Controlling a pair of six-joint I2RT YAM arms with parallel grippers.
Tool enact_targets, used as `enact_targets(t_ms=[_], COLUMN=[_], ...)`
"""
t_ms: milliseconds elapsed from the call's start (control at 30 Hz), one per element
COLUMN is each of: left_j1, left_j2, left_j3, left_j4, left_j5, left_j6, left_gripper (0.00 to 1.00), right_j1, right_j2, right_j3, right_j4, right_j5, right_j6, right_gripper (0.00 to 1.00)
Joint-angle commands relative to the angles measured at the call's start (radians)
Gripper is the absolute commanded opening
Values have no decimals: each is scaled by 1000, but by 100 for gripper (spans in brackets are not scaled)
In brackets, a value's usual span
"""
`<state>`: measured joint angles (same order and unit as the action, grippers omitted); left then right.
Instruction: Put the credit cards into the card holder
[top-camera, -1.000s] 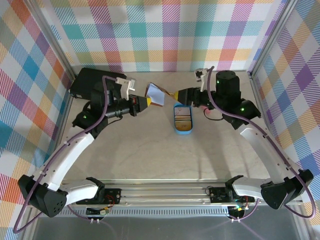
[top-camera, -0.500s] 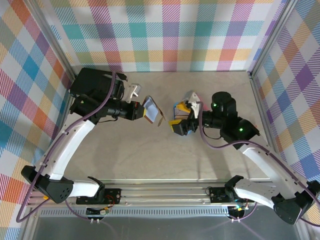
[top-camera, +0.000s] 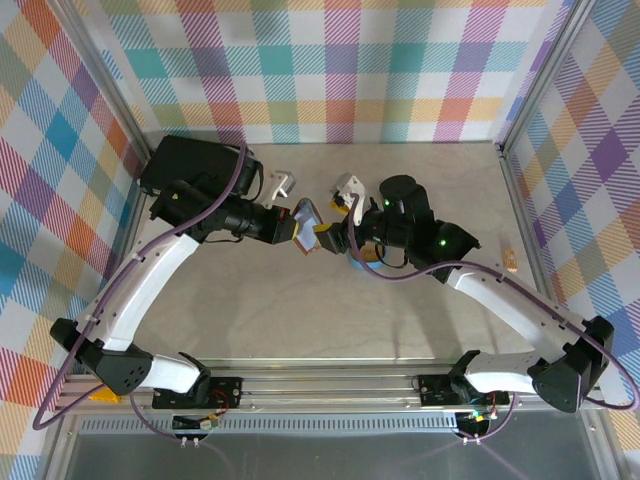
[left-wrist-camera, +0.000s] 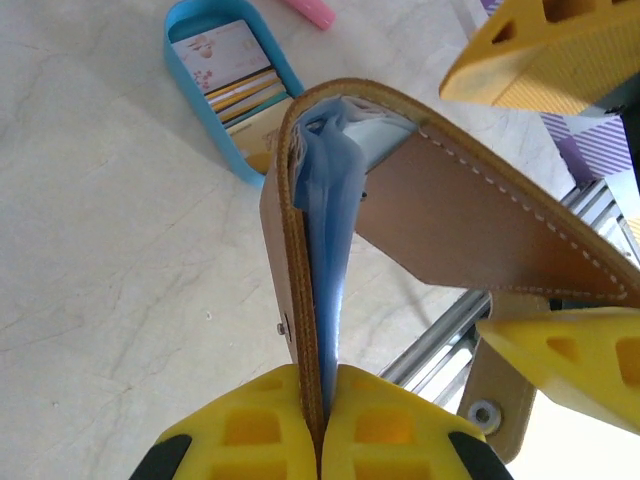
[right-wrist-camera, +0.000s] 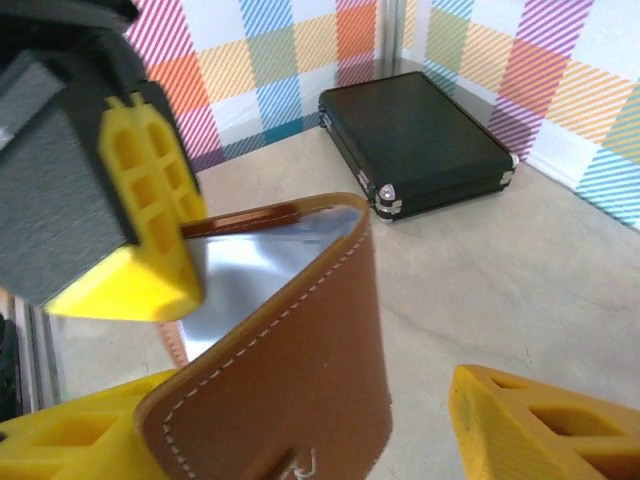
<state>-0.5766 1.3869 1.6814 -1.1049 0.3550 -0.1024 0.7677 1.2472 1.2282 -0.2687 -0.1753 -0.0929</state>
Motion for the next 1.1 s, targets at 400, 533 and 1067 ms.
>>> enact_targets(t_ms=[400,533,1067], left_j1=[-26,-26,-22], left_j2=[29,39,-71], left_j3=[81,112,-34], left_j4=[-35,-53,106], left_j5=[-5,15,13], left_j6=[15,24,77], left_gripper=[0,0,79], right_j1=[6,5,-211], right_j2=[48,52,64], right_j3=[55,41,7], right_j4=[-52,-77,-1], right_j5=[71,71,-388], right_j6=[210,186,428], right_gripper=[43,34,0])
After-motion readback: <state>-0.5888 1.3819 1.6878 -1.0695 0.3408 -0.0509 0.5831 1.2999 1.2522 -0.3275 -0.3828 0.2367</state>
